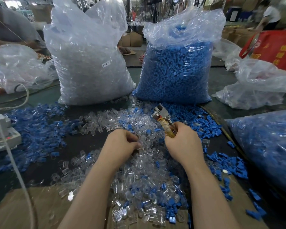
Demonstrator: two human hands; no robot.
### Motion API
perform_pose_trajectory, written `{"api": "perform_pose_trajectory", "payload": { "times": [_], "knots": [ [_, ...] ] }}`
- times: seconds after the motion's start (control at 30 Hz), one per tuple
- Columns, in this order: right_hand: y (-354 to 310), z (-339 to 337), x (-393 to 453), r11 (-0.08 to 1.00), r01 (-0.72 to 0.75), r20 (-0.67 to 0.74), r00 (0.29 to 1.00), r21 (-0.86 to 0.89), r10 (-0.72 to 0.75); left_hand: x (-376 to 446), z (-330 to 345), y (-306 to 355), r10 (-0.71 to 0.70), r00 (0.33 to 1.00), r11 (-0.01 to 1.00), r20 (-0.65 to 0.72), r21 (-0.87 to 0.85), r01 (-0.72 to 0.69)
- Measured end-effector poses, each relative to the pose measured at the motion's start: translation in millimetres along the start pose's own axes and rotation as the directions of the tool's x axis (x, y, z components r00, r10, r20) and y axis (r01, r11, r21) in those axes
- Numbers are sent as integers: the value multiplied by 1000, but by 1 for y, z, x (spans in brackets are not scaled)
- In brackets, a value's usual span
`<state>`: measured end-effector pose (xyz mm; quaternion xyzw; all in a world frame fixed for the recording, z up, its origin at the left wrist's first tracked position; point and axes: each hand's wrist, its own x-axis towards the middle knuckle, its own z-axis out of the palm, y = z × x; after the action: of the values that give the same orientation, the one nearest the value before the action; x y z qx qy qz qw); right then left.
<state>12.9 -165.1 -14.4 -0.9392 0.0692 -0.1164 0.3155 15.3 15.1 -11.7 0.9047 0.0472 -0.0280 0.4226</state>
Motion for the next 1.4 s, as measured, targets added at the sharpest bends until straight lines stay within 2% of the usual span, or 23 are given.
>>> {"api": "perform_pose_trajectory", "payload": {
  "times": [0.1,0.3,0.37,0.5,0.6,0.67,0.8,0.93,1.2,1.27,1.33,1.4],
  "knots": [
    [-1,0,1,1000,-1,6,1000,2,1,1,0,0,-9,999,1000,-43,22,10],
    [-3,-1,-1,1000,-3,6,1000,16,3,-1,-2,-2,38,998,994,55,101,-44],
    [-3,0,-1,1000,4,7,1000,26,-4,-1,-2,-3,37,998,994,43,97,-41],
    [-4,1,0,993,31,6,999,112,-32,-4,-5,3,47,997,989,-58,-138,-55],
    [-4,1,1,950,47,18,998,309,-55,-9,-9,14,54,999,898,-6,-437,-51],
    [-6,1,-1,884,58,41,995,464,-87,-11,-8,20,76,997,827,22,-561,-50],
    [-14,-4,-6,752,95,75,979,653,-189,-13,-6,28,86,994,762,66,-648,-23],
    [-19,-5,-7,716,102,70,976,691,-207,-16,-9,29,104,990,709,93,-705,-9],
    [-16,-2,-5,699,87,70,979,710,-193,-16,-3,32,94,996,703,5,-709,-63],
    [-14,0,-5,694,71,78,980,717,-182,-15,-5,29,108,994,734,-3,-674,-82],
    [-15,3,-5,697,60,72,985,715,-158,-12,-7,21,119,992,860,-37,-496,-121],
    [-14,6,-4,712,62,44,991,700,-130,-8,-7,12,124,991,981,-46,-144,-129]
  ]
}}
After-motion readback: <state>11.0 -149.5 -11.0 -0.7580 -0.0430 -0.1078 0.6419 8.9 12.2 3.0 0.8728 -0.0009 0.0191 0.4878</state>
